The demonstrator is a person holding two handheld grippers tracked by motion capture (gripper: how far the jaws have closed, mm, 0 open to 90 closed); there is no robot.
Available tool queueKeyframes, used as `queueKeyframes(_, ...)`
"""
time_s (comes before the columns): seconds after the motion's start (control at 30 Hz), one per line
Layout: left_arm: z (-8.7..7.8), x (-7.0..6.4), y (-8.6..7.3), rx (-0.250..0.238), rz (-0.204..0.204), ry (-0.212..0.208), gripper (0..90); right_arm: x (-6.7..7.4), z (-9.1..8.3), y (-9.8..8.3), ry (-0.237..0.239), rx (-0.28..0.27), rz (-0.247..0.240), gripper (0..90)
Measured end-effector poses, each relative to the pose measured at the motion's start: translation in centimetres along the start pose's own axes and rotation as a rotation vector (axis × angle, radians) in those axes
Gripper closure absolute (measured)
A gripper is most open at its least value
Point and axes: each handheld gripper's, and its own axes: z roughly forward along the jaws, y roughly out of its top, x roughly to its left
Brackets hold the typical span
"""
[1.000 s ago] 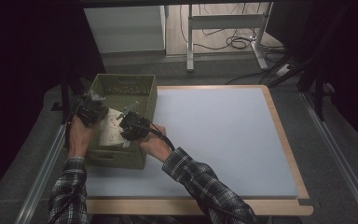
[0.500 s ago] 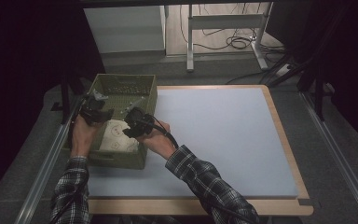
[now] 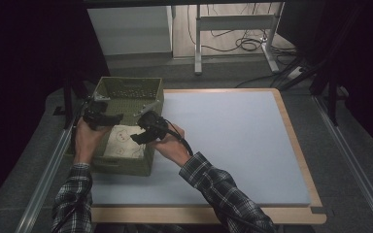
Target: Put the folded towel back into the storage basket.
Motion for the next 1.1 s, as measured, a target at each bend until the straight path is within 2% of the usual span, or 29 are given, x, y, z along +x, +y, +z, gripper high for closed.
queueKeyframes(0.2,0.1,0.1,0.1,-0.022,-0.054,-0.062,16.7,-0.4,-0.9,-0.4,-0.004,-0.023,-0.008,31.7)
queueKeyframes(0.5,0.2,-0.9,0.7,-0.026,-0.065,-0.115,10.6,-0.8,-2.3,-1.3,-0.018,-0.041,-0.018,25.2)
queueKeyframes(0.83,0.3,-2.5,1.6,-0.019,-0.044,-0.162,5.6,-1.9,-4.1,-2.9,-0.004,-0.056,0.007,17.7)
queueKeyframes(1.1,0.1,-4.0,2.5,-0.027,-0.018,-0.185,3.3,-3.1,-5.5,-5.0,0.010,-0.053,0.010,14.8)
